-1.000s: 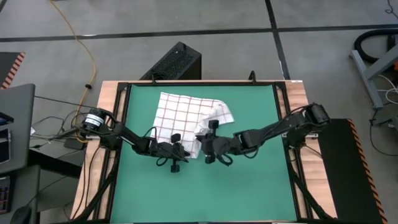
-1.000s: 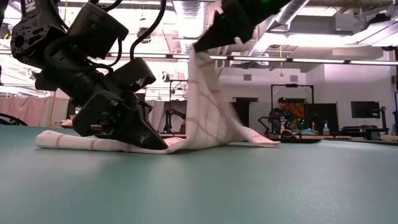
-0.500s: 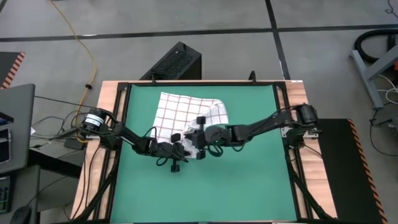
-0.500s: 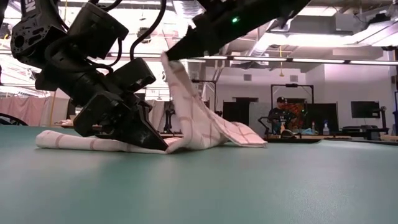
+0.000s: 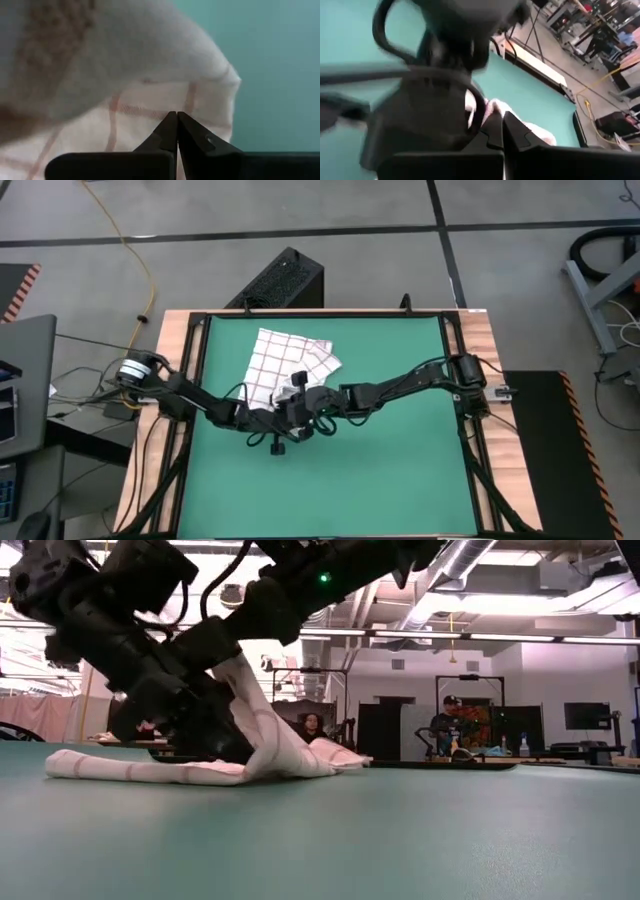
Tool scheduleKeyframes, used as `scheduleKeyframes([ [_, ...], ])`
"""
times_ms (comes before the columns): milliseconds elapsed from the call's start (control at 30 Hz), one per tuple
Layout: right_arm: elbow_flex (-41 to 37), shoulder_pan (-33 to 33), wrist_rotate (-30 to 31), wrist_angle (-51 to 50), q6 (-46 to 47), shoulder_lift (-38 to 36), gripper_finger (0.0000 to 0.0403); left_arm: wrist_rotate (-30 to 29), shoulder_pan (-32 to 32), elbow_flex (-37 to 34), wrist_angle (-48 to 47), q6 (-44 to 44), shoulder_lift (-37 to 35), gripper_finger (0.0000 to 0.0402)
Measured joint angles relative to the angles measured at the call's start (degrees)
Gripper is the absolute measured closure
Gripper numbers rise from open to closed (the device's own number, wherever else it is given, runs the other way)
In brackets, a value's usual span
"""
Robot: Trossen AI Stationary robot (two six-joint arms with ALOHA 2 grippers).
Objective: Roll towel
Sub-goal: Fold the white towel
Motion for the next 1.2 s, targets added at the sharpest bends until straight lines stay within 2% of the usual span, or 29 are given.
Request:
scheduleKeyframes([
  [100, 0.0, 0.0, 0.1, -0.1, 0.0, -0.1, 0.04, -2.1, -1.5, 0.0, -9.4, -2.2, -5.8, 0.0401],
  [233, -0.1, 0.0, -0.2, 0.2, -0.4, -0.2, 0.04, -10.5, -4.6, 0.0, -23.6, -7.9, -12.8, 0.0401],
  [333, -0.1, -0.5, -3.1, 1.7, -0.4, -0.1, 0.04, -13.2, -7.5, -0.8, -30.3, -12.7, -16.0, 0.0401],
  [467, -0.1, -0.8, -3.6, 1.3, -0.3, -0.1, 0.04, -18.5, -11.7, -2.1, -41.3, -23.7, -18.3, 0.0401],
  [600, -0.1, -1.2, -4.5, 1.8, -0.2, 0.0, 0.04, -21.5, -15.0, -2.1, -47.3, -31.5, -18.4, 0.0401],
  [867, -0.1, -1.3, -4.7, 4.6, -0.5, 0.0, 0.04, -21.7, -16.8, -2.5, -47.3, -34.8, -13.0, 0.0401],
  [1067, -0.1, -1.6, -7.5, 5.6, -0.4, 0.0, 0.04, -25.4, -16.7, -5.0, -40.0, -34.5, -7.3, 0.0401],
  [1200, -0.1, -1.8, -7.5, 6.3, -0.5, 0.0, 0.04, -25.7, -16.6, -5.0, -35.6, -32.9, -5.4, 0.0401],
])
